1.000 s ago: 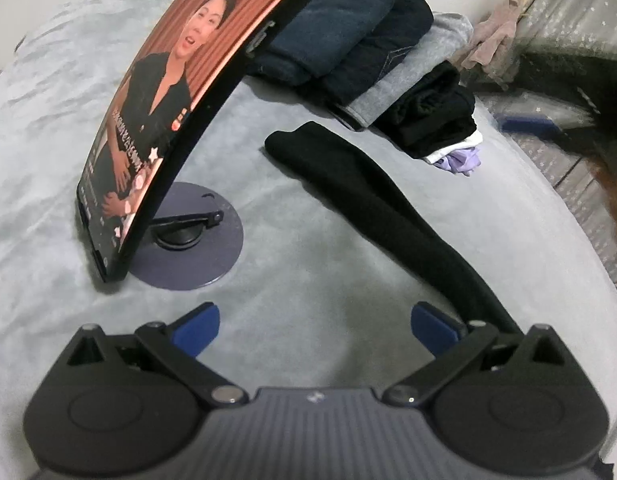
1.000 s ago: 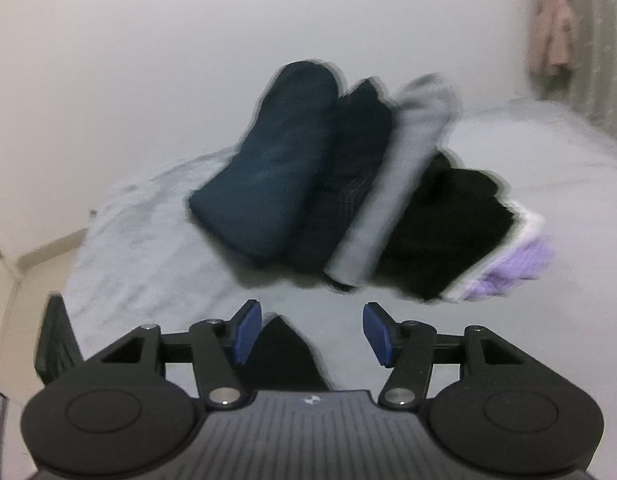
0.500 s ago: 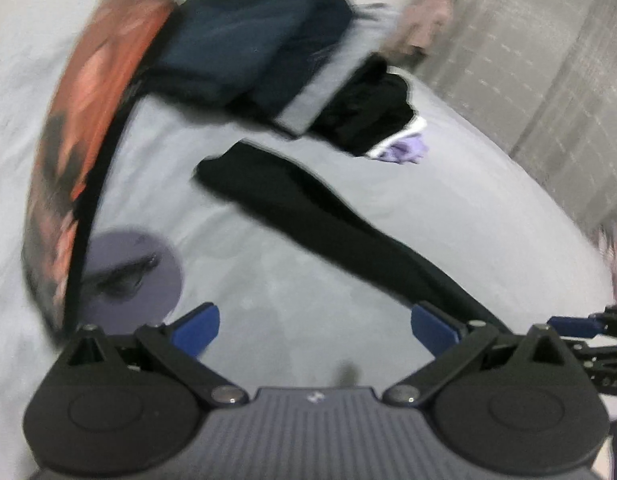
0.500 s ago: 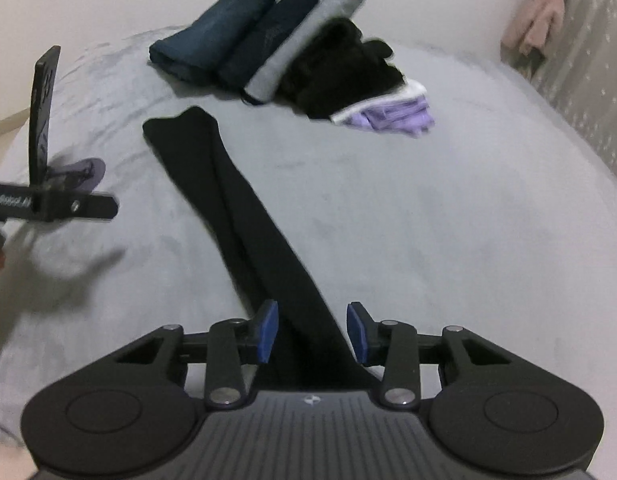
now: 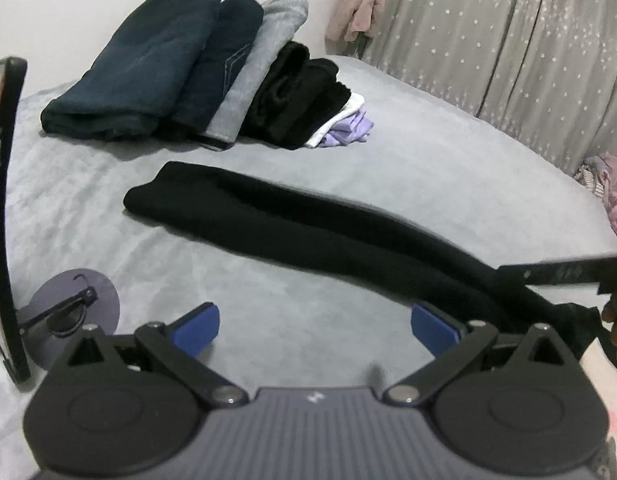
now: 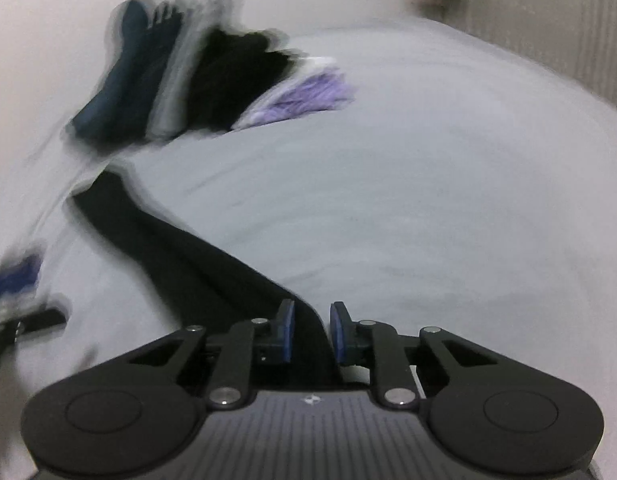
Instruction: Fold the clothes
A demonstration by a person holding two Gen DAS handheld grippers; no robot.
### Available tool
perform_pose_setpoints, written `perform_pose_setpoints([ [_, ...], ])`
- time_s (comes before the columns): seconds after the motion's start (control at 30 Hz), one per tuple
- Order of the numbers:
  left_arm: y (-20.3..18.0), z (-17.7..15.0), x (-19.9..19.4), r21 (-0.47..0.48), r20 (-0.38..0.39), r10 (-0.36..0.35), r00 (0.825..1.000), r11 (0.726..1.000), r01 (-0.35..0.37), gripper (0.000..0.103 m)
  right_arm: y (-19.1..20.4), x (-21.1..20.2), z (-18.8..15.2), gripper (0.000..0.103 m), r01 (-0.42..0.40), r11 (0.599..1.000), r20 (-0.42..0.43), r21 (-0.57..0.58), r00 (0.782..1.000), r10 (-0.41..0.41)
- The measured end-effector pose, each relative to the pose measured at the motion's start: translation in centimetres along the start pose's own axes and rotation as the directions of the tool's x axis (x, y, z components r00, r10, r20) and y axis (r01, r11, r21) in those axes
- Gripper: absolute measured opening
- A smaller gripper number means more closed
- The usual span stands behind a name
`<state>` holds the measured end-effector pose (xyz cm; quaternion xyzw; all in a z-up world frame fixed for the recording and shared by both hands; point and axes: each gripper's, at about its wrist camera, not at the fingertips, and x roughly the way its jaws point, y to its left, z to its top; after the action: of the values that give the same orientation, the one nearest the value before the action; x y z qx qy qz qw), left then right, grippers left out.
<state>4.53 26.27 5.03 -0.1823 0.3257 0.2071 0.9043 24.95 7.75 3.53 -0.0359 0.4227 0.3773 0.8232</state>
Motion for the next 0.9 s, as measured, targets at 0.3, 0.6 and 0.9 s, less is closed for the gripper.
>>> perform_pose_setpoints([
  [0.3, 0.4, -0.1, 0.6, -0.011, -0.025, -0.001, 1.000, 1.000, 0.001, 0.103, -2.7, -3.0, -1.2, 0.019, 0.007, 0.999, 0.050, -0.031, 0.999, -0.006],
  [0.6, 0.1, -0.4, 0.8, 0.002, -0.033, -0.001, 0.999, 1.000, 0.001, 0.103, -7.2, -7.0, -0.8, 0.029, 0.225, 0.953, 0.081, -0.201, 0.974, -0.213],
  [0.9, -0.9, -0.9, 1.3, 0.048, -0.040, 0.013, 0.999, 0.999, -0.012, 0.103, -6.9, -5.7, -0.1, 0.042, 0.108, 0.869, -0.072, -0.482, 0.984, -0.162],
])
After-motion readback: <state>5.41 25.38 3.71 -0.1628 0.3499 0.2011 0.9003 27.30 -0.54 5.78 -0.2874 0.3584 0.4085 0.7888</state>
